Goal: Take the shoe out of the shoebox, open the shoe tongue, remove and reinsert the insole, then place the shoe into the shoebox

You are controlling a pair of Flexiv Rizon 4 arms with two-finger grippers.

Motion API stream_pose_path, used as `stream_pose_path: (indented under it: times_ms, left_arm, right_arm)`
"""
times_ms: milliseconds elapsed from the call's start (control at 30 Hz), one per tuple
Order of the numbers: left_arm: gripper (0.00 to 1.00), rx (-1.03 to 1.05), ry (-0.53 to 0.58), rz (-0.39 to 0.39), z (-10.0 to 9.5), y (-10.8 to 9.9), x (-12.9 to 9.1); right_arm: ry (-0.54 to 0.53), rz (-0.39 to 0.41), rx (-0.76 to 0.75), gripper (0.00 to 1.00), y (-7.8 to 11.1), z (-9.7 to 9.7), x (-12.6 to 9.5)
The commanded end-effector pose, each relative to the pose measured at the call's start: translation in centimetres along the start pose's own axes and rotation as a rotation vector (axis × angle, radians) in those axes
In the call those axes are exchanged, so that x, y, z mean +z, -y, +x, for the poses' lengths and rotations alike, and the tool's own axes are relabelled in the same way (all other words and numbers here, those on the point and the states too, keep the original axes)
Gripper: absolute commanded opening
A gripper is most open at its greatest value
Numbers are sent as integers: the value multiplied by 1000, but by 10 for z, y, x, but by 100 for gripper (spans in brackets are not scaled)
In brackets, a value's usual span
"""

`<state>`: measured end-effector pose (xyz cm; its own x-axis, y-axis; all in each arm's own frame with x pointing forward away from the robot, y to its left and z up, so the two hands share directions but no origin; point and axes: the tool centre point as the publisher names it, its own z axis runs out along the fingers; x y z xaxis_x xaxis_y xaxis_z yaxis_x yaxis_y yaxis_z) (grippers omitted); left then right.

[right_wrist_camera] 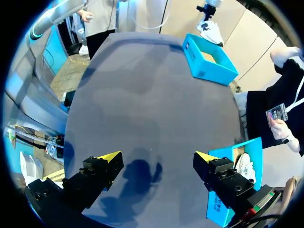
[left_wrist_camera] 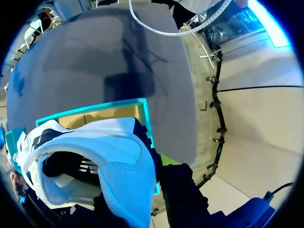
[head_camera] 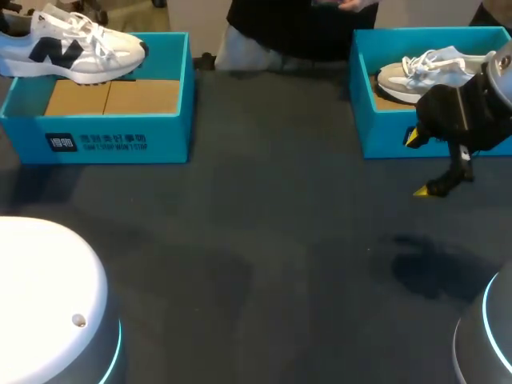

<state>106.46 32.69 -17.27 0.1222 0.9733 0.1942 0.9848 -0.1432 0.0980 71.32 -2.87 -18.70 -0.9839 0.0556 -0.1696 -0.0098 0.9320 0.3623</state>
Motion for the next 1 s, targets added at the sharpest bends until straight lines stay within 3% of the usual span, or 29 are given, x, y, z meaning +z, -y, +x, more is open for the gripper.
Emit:
stream_pose_path:
  times_ms: [33, 333, 600, 1000]
  left_arm:
    - [0, 1, -1, -20, -1, 6, -2]
    - [0, 1, -1, -20, -1, 6, -2]
    - [0, -40, 18, -17, -5, -12, 7]
    - [0, -62, 14, -27, -22, -25, 46]
  right_arm:
    - [-1, 2, 1, 100, -1, -1, 1]
    - [-1, 2, 1, 100, -1, -1, 1]
    - [-1, 2, 1, 100, -1, -1, 1]
    - [-1, 2, 1, 100, -1, -1, 1]
